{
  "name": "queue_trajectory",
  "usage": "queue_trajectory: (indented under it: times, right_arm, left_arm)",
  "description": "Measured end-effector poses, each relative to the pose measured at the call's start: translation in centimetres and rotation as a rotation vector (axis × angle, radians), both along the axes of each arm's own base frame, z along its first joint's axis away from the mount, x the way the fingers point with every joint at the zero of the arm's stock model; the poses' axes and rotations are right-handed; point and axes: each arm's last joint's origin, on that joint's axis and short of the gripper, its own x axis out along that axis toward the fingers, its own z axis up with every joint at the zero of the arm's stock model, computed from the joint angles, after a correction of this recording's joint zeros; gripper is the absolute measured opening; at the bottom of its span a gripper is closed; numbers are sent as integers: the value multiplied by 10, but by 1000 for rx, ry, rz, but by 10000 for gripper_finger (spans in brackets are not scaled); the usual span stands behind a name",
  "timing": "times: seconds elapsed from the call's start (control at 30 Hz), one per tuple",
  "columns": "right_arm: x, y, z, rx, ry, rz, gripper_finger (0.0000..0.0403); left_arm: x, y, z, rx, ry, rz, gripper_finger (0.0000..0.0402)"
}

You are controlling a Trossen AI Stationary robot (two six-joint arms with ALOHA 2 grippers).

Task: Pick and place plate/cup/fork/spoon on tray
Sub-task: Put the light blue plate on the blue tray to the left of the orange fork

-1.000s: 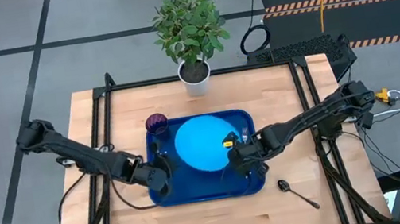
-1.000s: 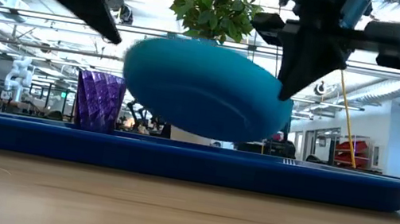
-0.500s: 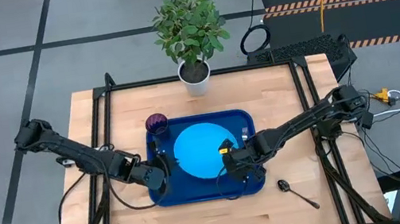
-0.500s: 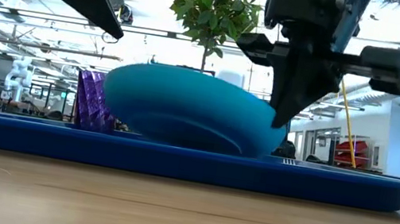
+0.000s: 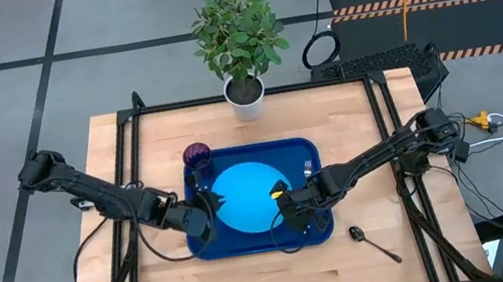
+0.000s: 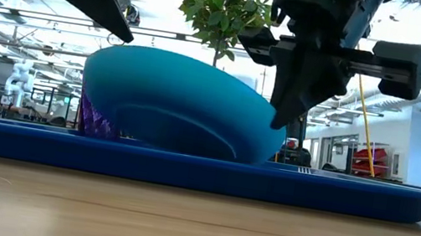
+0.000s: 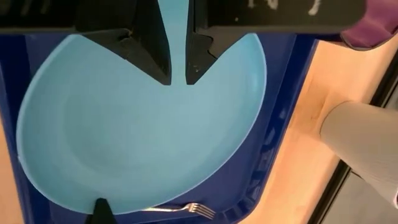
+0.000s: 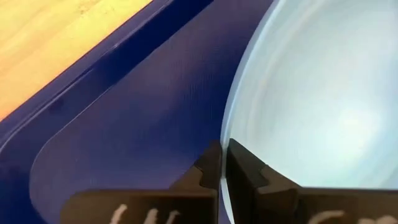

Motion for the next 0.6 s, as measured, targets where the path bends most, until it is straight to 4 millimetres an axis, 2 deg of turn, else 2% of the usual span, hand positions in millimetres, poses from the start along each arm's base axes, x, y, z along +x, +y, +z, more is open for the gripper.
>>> queue_trajectory:
  times: [0.33,0.6]
  right_arm:
    - [0,0,0,56,12,0,4]
    - [4,1,2,64,-33,0,52]
  left_arm:
    - [2,5,0,0,0,19,51]
    - [2,4,0,-1,0,19,51]
